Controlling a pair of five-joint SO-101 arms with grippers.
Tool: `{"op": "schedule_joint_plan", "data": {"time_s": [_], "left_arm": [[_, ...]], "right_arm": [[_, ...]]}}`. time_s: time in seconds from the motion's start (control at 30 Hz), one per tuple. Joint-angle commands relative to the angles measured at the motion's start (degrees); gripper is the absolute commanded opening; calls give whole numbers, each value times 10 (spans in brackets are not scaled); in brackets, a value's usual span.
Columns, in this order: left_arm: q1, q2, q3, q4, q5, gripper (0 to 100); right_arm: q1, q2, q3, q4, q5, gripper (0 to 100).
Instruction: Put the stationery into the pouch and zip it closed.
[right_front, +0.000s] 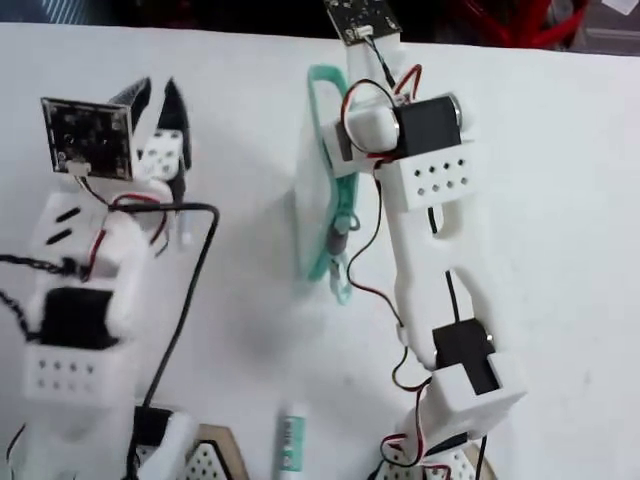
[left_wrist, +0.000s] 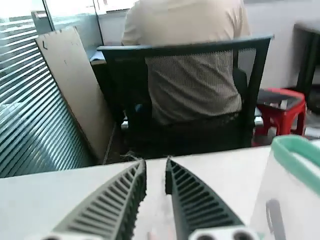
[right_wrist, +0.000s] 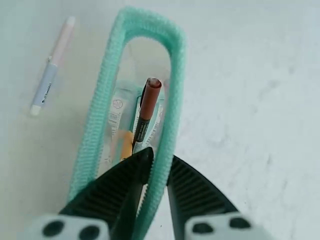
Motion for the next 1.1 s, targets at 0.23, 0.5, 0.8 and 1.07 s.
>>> {"op": "schedule_joint_plan", "data": {"time_s": [0.23, 0.5, 0.8, 1.07], "left_arm": [[135, 75, -92, 380, -170, 55], [237, 220, -90, 528, -127, 61], [402, 247, 18, 549, -176, 57], [535, 126, 77, 549, -269, 200]], "right_arm": [[54, -59, 2, 5, 7, 19], [161, -62, 32, 0, 12, 19], [281, -62, 91, -82, 53, 19], [344, -61, 136, -146, 113, 19]]}}
